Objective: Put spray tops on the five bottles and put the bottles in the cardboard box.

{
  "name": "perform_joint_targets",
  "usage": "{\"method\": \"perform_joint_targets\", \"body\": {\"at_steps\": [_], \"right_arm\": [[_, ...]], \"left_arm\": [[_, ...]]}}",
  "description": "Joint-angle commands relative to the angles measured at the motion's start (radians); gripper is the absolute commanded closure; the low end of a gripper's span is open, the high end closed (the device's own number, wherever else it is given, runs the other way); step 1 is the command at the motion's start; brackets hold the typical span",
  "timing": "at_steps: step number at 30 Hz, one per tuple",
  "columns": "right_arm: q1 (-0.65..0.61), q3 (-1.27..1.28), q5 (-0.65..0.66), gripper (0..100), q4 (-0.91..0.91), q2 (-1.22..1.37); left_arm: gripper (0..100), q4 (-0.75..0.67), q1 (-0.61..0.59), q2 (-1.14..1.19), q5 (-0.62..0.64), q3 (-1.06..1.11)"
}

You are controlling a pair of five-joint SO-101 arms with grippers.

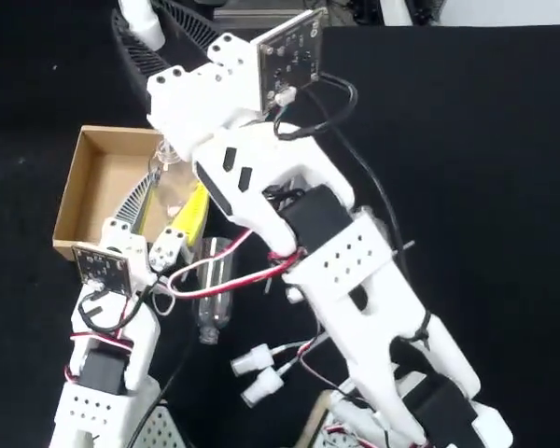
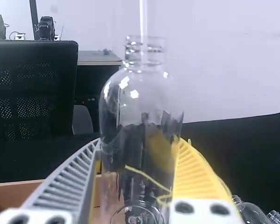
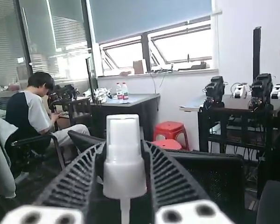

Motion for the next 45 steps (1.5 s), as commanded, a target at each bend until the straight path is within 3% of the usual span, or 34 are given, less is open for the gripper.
{"method": "perform_joint_targets", "body": {"at_steps": [1, 7, 14, 21, 31, 35, 38, 41, 45], "right_arm": [[-0.012, 0.007, 0.003, 98.8, -0.017, -0.018], [-0.032, 0.097, 0.003, 98.7, 0.163, -0.130], [-0.038, 0.243, 0.032, 98.4, 0.190, -0.225], [-0.123, 0.317, 0.101, 82.2, 0.278, -0.320], [-0.126, 0.282, 0.101, 88.0, 0.298, -0.397], [-0.110, 0.171, 0.103, 89.4, 0.450, -0.466], [-0.043, 0.068, 0.101, 89.3, 0.655, -0.486], [0.051, 0.027, 0.101, 89.3, 0.845, -0.490], [0.153, 0.061, 0.101, 89.4, 0.965, -0.493]], "left_arm": [[97, -0.017, 0.013, -0.011, 0.003, 0.016], [97, -0.017, 0.004, -0.011, 0.003, 0.016], [97, -0.017, 0.010, -0.011, 0.003, 0.021], [97, -0.017, 0.012, -0.011, 0.005, 0.025], [97, -0.017, 0.004, -0.011, 0.008, 0.025], [97, -0.017, -0.001, -0.011, 0.003, 0.025], [97, -0.018, -0.093, -0.011, 0.003, 0.025], [97, -0.017, -0.277, -0.011, 0.003, 0.018], [97, -0.017, -0.538, -0.011, 0.003, 0.022]]}}
